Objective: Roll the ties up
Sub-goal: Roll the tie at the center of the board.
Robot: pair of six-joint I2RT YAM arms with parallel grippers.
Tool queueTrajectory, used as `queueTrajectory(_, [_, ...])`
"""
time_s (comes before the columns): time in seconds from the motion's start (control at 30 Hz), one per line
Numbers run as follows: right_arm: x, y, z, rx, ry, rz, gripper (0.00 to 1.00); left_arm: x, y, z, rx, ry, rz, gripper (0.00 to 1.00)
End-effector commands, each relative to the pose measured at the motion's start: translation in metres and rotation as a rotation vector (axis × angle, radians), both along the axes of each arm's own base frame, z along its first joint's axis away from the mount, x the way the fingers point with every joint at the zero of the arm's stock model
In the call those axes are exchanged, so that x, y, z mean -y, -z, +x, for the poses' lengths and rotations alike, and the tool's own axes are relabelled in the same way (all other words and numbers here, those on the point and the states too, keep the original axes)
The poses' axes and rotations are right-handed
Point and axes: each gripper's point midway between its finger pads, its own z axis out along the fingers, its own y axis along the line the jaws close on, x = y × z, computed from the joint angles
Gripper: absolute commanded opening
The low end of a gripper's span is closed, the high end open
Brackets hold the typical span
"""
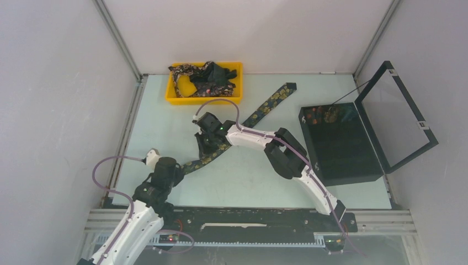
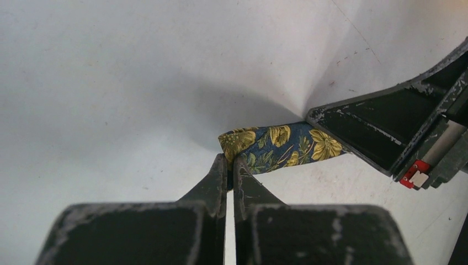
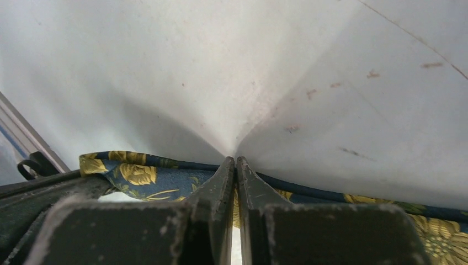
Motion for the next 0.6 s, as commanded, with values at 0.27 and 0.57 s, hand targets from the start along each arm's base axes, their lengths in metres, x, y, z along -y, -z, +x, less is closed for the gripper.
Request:
queueTrajectory(0.27, [0.001,-0.081,0.015,0.179,-0.034,0.09,0.11,-0.009,-0.016,0.002,0.009,-0.022,0.046,0.0])
queueTrajectory(0.57, [-0.013,-0.075,-0.026,0.11,-0.108,0.139,0.11,-0.006,-0.021,0.002,0.012,-0.017,0.029,0.0])
